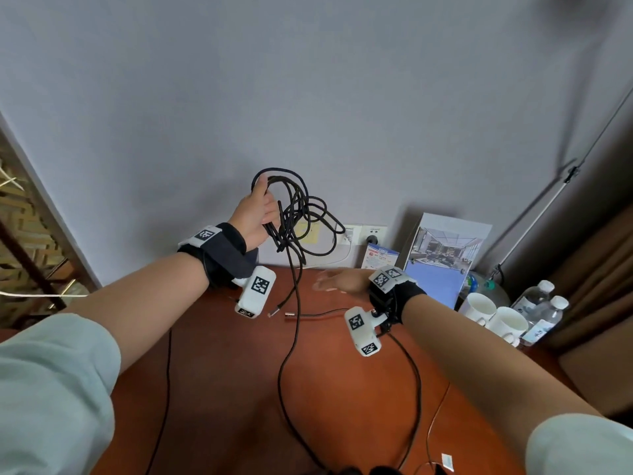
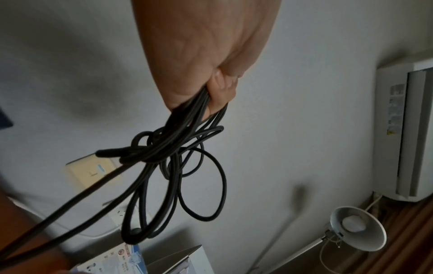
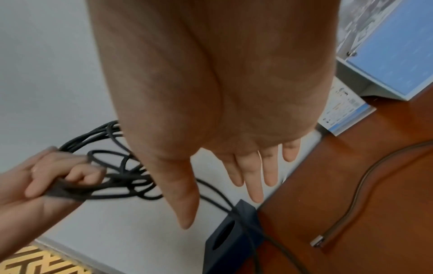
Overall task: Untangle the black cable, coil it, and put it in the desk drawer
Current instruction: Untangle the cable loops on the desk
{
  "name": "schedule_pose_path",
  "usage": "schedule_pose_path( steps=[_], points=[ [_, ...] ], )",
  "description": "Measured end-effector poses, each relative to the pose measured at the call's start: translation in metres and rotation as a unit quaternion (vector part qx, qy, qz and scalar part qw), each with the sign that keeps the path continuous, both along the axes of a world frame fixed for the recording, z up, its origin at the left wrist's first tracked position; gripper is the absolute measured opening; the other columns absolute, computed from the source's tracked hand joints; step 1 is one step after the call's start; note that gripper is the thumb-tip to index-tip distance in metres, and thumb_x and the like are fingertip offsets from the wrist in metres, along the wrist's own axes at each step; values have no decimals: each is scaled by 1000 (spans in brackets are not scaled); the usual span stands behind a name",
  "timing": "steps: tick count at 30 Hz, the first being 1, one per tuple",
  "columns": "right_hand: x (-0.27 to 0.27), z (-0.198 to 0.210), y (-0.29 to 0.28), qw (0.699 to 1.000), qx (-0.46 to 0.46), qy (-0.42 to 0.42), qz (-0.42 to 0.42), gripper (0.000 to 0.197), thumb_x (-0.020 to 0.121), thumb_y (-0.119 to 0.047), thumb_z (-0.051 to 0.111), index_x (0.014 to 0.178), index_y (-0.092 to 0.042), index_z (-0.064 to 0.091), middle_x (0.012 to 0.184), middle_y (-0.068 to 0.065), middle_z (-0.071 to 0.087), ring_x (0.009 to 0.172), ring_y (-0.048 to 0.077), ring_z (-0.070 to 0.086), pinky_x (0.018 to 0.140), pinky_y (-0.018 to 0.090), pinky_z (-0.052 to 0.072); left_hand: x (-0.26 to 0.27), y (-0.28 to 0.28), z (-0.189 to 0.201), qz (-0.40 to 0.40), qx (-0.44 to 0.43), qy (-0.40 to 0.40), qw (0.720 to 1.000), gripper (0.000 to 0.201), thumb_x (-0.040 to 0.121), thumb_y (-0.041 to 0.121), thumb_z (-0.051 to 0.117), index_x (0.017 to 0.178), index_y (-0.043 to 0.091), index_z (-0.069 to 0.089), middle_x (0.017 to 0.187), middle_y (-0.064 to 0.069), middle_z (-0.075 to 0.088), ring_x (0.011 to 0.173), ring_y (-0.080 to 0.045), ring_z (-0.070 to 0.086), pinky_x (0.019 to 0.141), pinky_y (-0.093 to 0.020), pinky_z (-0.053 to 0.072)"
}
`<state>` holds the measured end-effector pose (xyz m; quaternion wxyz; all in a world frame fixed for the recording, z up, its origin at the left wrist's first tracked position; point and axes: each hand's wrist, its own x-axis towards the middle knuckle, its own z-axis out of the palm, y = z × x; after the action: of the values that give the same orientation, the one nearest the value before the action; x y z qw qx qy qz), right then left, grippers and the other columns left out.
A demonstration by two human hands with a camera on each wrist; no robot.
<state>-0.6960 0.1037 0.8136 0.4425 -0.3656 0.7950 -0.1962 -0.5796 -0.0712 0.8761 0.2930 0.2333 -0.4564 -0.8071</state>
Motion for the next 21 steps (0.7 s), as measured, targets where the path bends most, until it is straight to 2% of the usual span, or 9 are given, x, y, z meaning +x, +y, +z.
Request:
schedule_pose_path(
  steps=[2, 4, 6, 7, 9, 11, 13, 16, 21],
  points=[
    [9, -3, -8, 1000, -4, -14, 0, 69, 85, -43, 66, 144, -18, 40, 145, 1, 44, 135, 16, 36, 117, 40, 20, -2, 2, 3, -7, 26, 20, 999, 54, 96, 54, 40, 55, 22, 26, 46, 7, 19, 36, -8, 18, 51, -25, 14],
    [13, -5, -13, 999, -14, -42, -9, 72, 84, -39, 69, 144, -14, 38, 146, 4, 43, 133, 15, 38, 116, 37, 19, -4, 3, 5, -12, 42, 34, 998, 51, 98, 51, 37, 59, 22, 24, 48, 7, 18, 38, -8, 18, 51, -24, 16],
    [15, -6, -16, 997, -18, -78, -3, 58, 90, -31, 64, 139, -8, 43, 142, 4, 49, 126, 11, 42, 111, 27, 20, -5, 3, 6, -10, 59, 48, 997, 48, 100, 48, 36, 61, 23, 25, 50, 7, 18, 38, -7, 19, 49, -22, 18],
    [14, -9, -16, 996, -17, -89, 4, 50, 90, -33, 62, 134, -11, 49, 137, 3, 55, 124, 11, 45, 111, 29, 19, -6, 3, 6, -7, 70, 56, 996, 47, 100, 47, 35, 61, 23, 26, 50, 8, 20, 38, -7, 20, 47, -21, 19],
    [15, -9, -15, 994, -8, -108, 17, 37, 90, -40, 58, 120, -19, 60, 124, -3, 65, 125, 15, 51, 113, 42, 16, -9, 1, 6, 3, 92, 64, 994, 47, 101, 46, 36, 61, 21, 29, 48, 8, 24, 37, -7, 22, 46, -20, 20],
    [13, -9, -15, 993, -31, -114, -4, 29, 94, -35, 53, 117, -17, 59, 117, -2, 68, 121, 17, 57, 103, 41, 26, -11, -1, 3, 19, 110, 61, 992, 47, 101, 46, 36, 62, 21, 31, 47, 8, 27, 36, -7, 24, 48, -20, 22],
    [19, -4, -16, 992, -55, -112, -19, 36, 94, -30, 56, 126, -13, 52, 122, 4, 64, 122, 21, 57, 94, 34, 34, -14, -3, 0, 34, 133, 62, 989, 46, 100, 46, 36, 62, 20, 32, 47, 8, 28, 36, -8, 25, 49, -19, 23],
    [27, -2, -25, 992, -74, -96, -17, 55, 92, -29, 61, 140, -14, 42, 136, 5, 55, 126, 18, 51, 102, 32, 36, -18, -3, -1, 61, 173, 73, 980, 46, 101, 43, 38, 62, 19, 33, 46, 7, 30, 34, -8, 27, 42, -17, 26],
    [35, -6, -37, 988, -115, -96, -29, 60, 90, -33, 62, 143, -19, 37, 142, 4, 49, 130, 20, 46, 109, 38, 35, -24, 6, 6, 112, 200, 86, 970, 43, 103, 31, 37, 63, 16, 32, 54, 5, 31, 36, -8, 30, 39, -16, 27]
  ],
)
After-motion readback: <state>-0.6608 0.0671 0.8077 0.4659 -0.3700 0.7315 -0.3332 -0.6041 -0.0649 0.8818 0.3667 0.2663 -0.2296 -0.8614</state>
